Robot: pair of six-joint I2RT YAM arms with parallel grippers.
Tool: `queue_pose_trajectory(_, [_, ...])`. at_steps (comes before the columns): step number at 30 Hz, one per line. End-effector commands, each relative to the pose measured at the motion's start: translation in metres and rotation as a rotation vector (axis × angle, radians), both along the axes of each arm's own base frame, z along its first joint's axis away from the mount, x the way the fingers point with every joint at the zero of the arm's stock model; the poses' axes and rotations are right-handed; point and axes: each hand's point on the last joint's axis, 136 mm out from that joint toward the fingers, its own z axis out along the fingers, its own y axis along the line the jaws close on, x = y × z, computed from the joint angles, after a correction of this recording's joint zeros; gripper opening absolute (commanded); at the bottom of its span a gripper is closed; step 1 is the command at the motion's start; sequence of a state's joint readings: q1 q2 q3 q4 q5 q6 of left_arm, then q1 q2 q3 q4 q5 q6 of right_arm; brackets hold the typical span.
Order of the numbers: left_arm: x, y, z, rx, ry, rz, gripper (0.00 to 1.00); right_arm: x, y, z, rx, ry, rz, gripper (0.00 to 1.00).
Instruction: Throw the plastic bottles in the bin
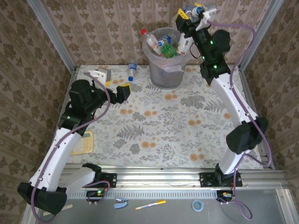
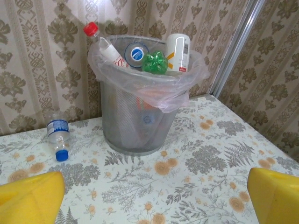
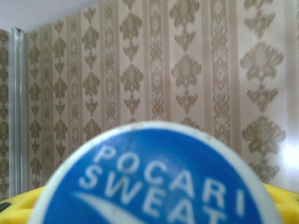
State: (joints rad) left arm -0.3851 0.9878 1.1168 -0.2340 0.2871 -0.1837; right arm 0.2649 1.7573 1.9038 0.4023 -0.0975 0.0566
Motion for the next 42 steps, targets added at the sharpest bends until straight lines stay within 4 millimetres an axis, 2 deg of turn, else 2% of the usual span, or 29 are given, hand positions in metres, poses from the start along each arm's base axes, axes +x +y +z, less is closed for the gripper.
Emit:
queue_pose_trajectory(1, [0.001, 0.005, 0.004, -0.008, 0.009, 0.020, 1.00, 0.054, 0.003, -0.081, -0.094, 0.335, -0.039, 0.85])
queue_pose_trajectory(4, [0.001, 0.007, 0.001, -0.004, 0.017, 0.022, 1.00, 0.070, -0.001, -0.105, -0.128, 0.445, -0.072, 0.95])
queue_pose_trajectory(6, [0.002, 0.009, -0.002, -0.008, 0.026, 0.029, 1.00, 0.070, -0.004, -0.105, -0.139, 0.453, -0.083, 0.99])
queue_pose_trajectory(15, [0.014, 0.013, -0.017, -0.039, 0.088, 0.063, 1.00, 0.044, -0.011, -0.087, -0.117, 0.462, -0.069, 1.00])
queue_pose_trajectory(19, [0.023, 0.006, -0.034, -0.064, 0.154, 0.054, 1.00, 0.034, -0.013, -0.104, -0.155, 0.566, -0.068, 1.00])
queue_pose_trajectory(21, [0.024, 0.005, -0.044, -0.067, 0.182, 0.054, 1.00, 0.020, -0.021, -0.129, -0.192, 0.689, -0.093, 1.00])
queue_pose_trajectory(23, [0.025, 0.005, -0.055, -0.070, 0.209, 0.061, 1.00, -0.002, -0.036, -0.170, -0.209, 0.861, -0.134, 1.00])
queue_pose_trajectory(26, [0.025, 0.001, -0.070, -0.062, 0.249, 0.053, 1.00, -0.039, -0.053, -0.238, -0.160, 1.111, -0.147, 1.00])
queue_pose_trajectory(28, [0.025, -0.003, -0.078, -0.057, 0.264, 0.042, 1.00, -0.063, -0.068, -0.292, -0.148, 1.272, -0.200, 1.00])
queue_pose_trajectory(29, [0.026, -0.004, -0.078, -0.059, 0.262, 0.041, 1.00, -0.069, -0.076, -0.310, -0.135, 1.318, -0.221, 1.00])
queue_pose_trajectory(31, [0.027, -0.007, -0.078, -0.072, 0.252, 0.030, 1.00, -0.072, -0.091, -0.343, -0.129, 1.374, -0.250, 1.00])
queue_pose_trajectory(33, [0.028, -0.010, -0.076, -0.080, 0.246, 0.018, 1.00, -0.065, -0.108, -0.370, -0.176, 1.399, -0.309, 1.00])
queue_pose_trajectory(35, [0.028, -0.012, -0.073, -0.083, 0.239, 0.011, 1.00, -0.057, -0.117, -0.392, -0.222, 1.448, -0.316, 1.00])
queue_pose_trajectory(38, [0.027, -0.011, -0.072, -0.084, 0.235, 0.014, 1.00, -0.046, -0.106, -0.419, -0.303, 1.504, -0.220, 1.00])
queue_pose_trajectory(42, [0.021, -0.006, -0.073, -0.082, 0.226, 0.029, 1.00, -0.048, -0.090, -0.450, -0.376, 1.567, -0.094, 1.00])
